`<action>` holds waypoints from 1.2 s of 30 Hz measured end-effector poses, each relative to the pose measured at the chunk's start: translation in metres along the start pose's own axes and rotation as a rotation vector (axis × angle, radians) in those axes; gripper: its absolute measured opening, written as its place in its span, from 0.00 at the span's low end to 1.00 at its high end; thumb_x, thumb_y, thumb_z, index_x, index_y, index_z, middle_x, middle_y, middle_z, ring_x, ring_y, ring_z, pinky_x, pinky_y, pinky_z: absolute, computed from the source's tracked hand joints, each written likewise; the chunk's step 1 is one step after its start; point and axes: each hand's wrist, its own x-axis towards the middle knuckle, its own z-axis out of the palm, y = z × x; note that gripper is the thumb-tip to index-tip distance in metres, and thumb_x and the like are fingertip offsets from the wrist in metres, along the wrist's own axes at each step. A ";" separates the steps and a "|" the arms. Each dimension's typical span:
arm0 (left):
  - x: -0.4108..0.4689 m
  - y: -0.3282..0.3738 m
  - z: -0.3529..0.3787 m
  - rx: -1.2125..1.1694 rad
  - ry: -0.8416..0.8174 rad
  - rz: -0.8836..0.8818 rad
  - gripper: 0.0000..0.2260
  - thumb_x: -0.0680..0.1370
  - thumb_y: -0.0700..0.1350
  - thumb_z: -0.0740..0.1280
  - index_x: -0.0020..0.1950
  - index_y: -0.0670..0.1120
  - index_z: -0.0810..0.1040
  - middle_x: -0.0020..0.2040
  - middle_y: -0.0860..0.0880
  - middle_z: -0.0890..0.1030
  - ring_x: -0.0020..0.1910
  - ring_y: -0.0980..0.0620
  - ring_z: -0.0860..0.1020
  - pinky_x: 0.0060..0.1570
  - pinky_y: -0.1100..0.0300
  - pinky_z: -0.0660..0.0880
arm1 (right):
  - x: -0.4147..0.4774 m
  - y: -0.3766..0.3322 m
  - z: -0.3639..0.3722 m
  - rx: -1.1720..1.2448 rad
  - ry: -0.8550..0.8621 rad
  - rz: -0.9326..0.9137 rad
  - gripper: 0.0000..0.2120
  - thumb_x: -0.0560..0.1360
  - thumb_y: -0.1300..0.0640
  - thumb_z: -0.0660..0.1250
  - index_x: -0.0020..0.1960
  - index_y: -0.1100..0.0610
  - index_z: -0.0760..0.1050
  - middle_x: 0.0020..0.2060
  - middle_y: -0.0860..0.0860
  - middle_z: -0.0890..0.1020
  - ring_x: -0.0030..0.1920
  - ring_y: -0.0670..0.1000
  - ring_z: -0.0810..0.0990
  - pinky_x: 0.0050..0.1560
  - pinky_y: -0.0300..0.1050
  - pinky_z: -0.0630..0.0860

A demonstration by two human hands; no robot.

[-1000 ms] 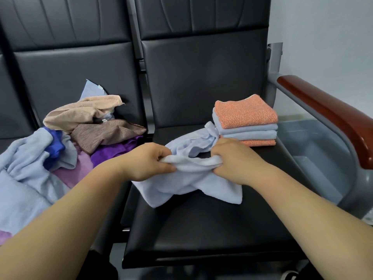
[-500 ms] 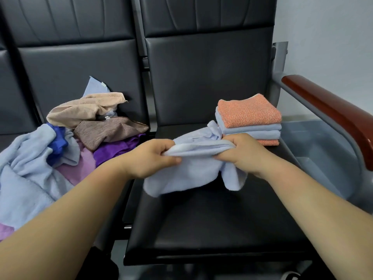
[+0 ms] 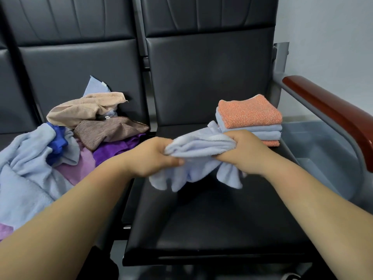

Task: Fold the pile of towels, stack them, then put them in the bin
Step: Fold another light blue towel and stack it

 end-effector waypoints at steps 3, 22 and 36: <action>-0.006 0.010 -0.010 -0.517 0.006 0.014 0.11 0.75 0.48 0.71 0.56 0.49 0.85 0.55 0.44 0.86 0.54 0.51 0.83 0.53 0.53 0.78 | -0.005 -0.003 0.004 0.125 -0.136 -0.032 0.11 0.70 0.53 0.78 0.50 0.55 0.81 0.34 0.44 0.82 0.37 0.44 0.81 0.39 0.44 0.78; -0.012 0.020 -0.017 -0.565 0.121 0.061 0.14 0.78 0.40 0.67 0.62 0.35 0.77 0.57 0.37 0.84 0.54 0.43 0.82 0.53 0.48 0.79 | -0.011 0.001 0.011 -0.206 -0.277 0.023 0.21 0.66 0.47 0.79 0.57 0.50 0.80 0.43 0.51 0.86 0.42 0.55 0.86 0.38 0.52 0.85; -0.011 0.020 -0.018 -0.324 0.023 -0.086 0.08 0.79 0.45 0.72 0.54 0.43 0.81 0.41 0.31 0.84 0.43 0.32 0.84 0.36 0.51 0.80 | -0.011 -0.004 -0.005 0.176 -0.179 -0.008 0.22 0.69 0.50 0.80 0.62 0.48 0.82 0.52 0.52 0.88 0.56 0.53 0.86 0.60 0.60 0.83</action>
